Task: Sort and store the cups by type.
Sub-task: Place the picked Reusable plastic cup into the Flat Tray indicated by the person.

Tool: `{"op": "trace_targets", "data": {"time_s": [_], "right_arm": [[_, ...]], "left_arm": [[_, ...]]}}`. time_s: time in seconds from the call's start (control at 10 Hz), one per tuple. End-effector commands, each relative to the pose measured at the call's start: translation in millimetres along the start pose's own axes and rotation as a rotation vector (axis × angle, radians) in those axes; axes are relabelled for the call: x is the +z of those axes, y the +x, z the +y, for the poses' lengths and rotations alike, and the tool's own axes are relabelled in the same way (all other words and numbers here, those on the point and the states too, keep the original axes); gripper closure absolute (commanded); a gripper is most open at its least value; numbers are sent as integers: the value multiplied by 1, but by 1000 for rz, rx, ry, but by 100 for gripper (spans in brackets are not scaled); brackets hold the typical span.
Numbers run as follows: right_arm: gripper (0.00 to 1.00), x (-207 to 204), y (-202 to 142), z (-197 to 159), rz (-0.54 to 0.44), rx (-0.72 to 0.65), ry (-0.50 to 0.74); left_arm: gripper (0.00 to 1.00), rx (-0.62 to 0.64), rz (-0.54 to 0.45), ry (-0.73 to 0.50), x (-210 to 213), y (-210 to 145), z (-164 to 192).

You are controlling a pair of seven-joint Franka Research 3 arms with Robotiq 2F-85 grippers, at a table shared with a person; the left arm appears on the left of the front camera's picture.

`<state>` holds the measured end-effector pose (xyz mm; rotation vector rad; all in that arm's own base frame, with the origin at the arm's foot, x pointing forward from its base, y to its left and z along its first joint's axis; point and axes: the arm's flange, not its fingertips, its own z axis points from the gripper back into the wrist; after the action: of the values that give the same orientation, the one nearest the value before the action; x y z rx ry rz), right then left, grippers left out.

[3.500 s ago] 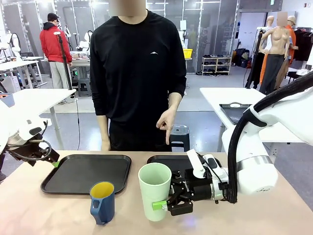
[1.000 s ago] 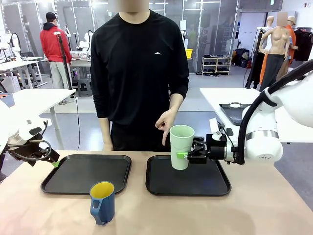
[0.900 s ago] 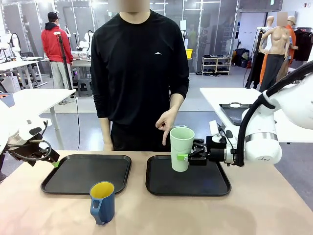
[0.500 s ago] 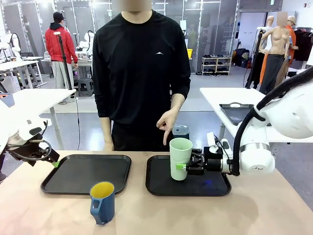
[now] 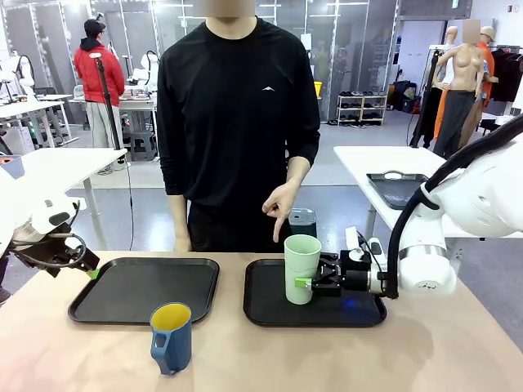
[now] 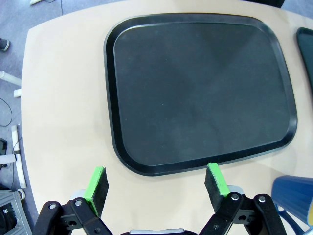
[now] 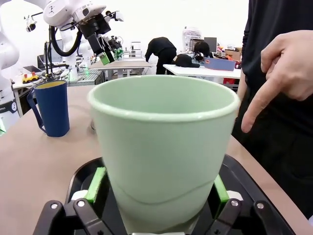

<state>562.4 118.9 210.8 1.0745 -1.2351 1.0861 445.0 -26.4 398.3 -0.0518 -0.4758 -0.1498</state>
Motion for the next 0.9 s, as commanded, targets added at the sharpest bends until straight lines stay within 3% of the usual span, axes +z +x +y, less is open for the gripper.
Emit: {"op": "trace_targets", "data": {"time_s": [0.0,0.8], "right_arm": [[0,0,0,-3,0,11,-22],[0,53,11,-3,80,-68,-84]], "left_arm": [[0,4,-1,-1,0,0,2],[0,4,-1,-1,0,0,2]]}}
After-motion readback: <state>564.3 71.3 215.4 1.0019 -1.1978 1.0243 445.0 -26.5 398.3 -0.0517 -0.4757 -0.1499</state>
